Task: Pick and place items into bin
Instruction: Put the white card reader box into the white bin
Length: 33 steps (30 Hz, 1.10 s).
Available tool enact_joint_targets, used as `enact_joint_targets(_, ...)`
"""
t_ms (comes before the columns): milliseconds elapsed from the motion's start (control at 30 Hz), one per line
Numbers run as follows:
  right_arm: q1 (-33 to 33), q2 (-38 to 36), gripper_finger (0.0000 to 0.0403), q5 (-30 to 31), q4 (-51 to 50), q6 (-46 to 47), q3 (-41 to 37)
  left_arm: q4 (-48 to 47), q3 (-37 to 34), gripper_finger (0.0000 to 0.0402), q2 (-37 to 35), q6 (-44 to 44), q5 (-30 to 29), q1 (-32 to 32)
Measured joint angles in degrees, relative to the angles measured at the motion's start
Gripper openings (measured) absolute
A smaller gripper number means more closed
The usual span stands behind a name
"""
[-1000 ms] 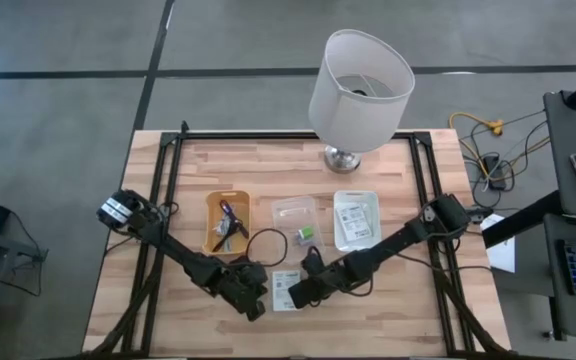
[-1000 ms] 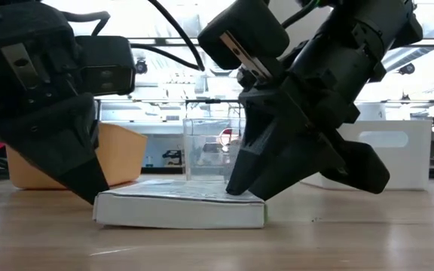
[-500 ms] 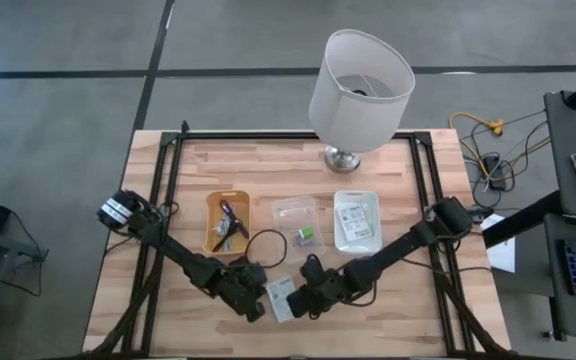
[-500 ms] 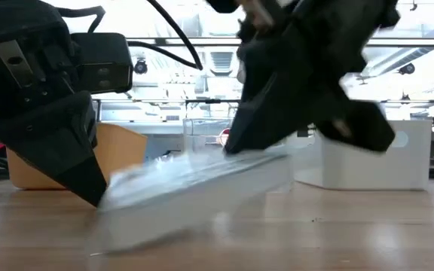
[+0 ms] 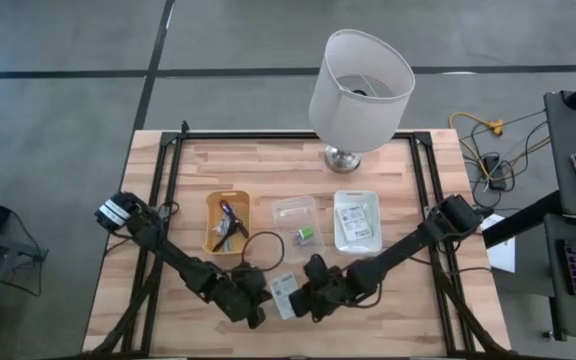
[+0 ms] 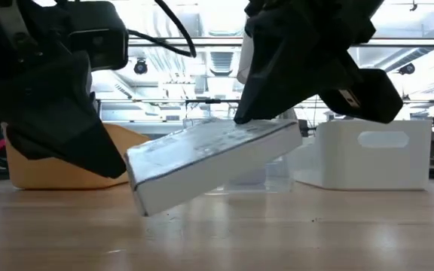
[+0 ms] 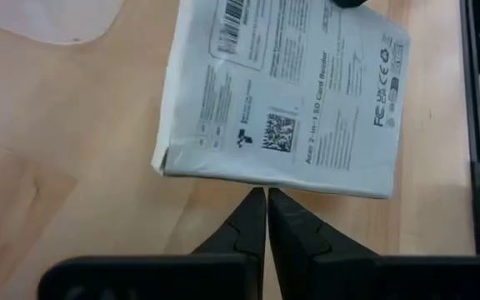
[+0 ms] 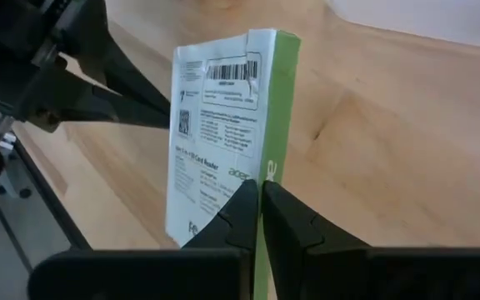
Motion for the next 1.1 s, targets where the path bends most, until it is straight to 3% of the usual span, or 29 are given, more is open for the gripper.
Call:
enact_joint_targets(367,0.9,-4.72,0.0008,3.26,-7.17,3.84,0.14,0.38,-0.61,0.0,-0.11,-3.12,0.08,-1.16)
enact_joint_targets(733,4.07,-18.77,0.0008,12.18,-34.08,14.26,0.16,1.96,-0.68,0.0,-0.22,-2.96,-0.03,-1.11)
enact_joint_targets(967,3.42,-28.28,0.0008,12.61,-57.59,21.73,-0.56,2.09,-0.68,0.0,-0.22,-2.94,-0.05,-1.09)
enact_joint_targets(1100,0.67,-33.77,0.0008,10.14,-59.98,21.09,-4.69,2.71,-0.68,0.0,-0.22,-2.9,-0.04,-1.01)
